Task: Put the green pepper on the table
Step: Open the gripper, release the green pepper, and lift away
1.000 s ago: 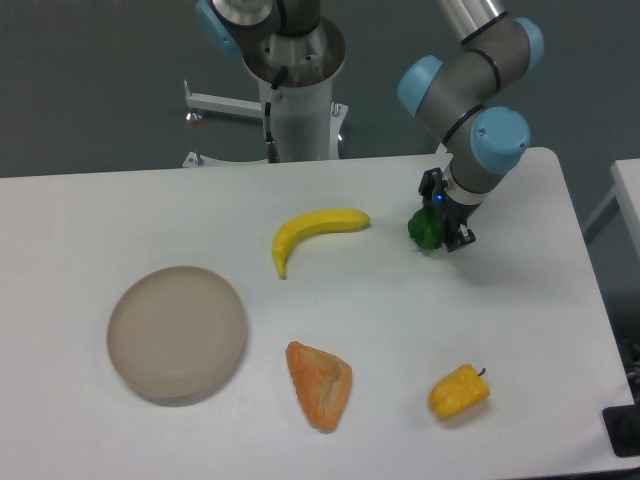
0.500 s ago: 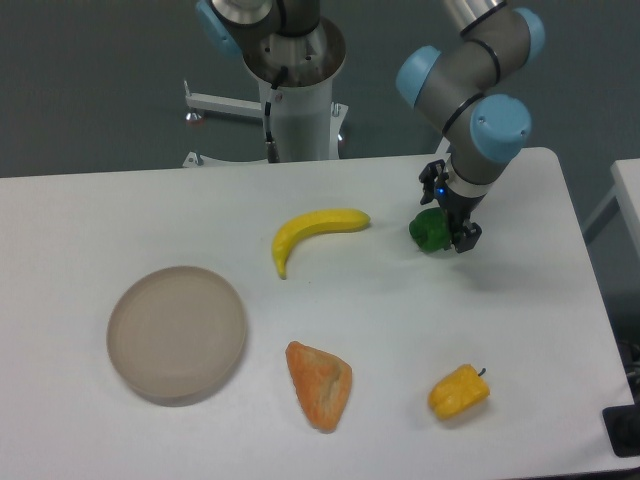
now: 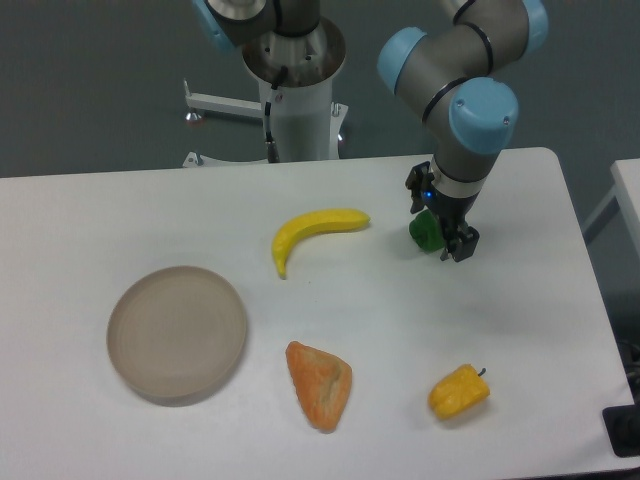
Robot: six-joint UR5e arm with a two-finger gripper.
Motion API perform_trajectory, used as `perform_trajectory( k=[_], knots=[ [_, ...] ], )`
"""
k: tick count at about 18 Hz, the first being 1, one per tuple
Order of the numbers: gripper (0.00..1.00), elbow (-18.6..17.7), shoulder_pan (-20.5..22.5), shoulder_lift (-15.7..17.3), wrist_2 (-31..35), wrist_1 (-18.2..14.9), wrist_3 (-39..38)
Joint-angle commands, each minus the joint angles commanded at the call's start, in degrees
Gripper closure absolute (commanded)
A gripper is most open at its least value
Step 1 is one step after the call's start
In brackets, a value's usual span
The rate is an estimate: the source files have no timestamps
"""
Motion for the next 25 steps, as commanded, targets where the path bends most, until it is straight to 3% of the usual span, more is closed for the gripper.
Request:
perform_trajectory(
  k=[2, 9, 25],
  knots=[
    [0.00, 2.8, -0.4, -1.1, -0.4, -1.7, -3.0],
    [0.00, 3.1, -1.8, -1.9, -0.7, -1.6, -3.5],
    [0.00, -0.6, -1.5, -1.1, -1.4, 0.3, -2.6]
  ],
)
